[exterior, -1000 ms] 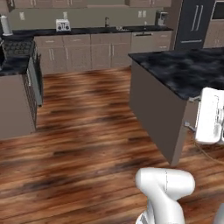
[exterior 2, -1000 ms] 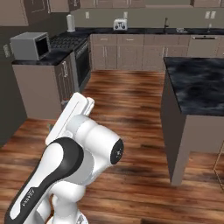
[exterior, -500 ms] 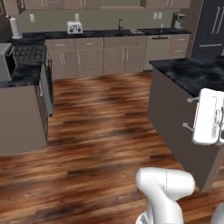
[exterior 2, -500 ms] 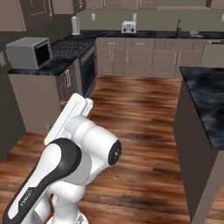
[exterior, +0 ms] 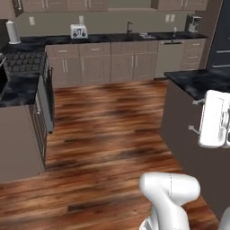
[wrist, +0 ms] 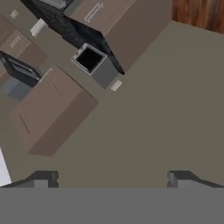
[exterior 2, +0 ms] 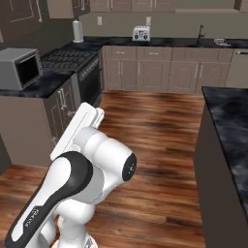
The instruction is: Retrieve the wine glasses from the counter and place one next to each plate.
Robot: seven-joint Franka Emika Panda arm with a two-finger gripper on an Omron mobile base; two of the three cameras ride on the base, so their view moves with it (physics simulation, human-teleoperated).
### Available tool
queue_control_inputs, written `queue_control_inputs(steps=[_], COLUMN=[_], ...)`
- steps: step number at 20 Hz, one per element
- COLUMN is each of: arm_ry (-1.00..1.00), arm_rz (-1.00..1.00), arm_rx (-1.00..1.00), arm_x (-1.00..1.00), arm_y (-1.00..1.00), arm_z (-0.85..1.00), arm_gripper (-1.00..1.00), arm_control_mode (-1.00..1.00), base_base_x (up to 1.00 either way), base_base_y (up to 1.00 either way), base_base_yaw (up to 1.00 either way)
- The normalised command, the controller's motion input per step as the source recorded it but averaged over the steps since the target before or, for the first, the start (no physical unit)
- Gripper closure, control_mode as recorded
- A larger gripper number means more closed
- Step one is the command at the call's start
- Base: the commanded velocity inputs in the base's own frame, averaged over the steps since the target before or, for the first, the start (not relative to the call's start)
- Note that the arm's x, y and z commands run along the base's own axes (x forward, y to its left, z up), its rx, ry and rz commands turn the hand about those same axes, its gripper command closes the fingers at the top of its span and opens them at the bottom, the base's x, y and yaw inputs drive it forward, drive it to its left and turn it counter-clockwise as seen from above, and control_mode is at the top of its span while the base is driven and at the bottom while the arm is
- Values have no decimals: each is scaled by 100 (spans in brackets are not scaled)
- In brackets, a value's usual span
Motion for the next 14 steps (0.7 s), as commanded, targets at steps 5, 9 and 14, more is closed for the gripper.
queue_control_inputs(steps=[5, 9, 14], arm_ry=[0, 0, 0], arm_rz=[0, 0, 0], arm_rx=[0, 0, 0], arm_x=[0, 0, 0], arm_y=[0, 0, 0], arm_z=[0, 0, 0], arm_gripper=[-100, -100, -100], arm_control_mode=[100, 100, 100], base_base_x=[100, 100, 100], base_base_y=[-11, -1, -5], base_base_yaw=[0, 0, 0])
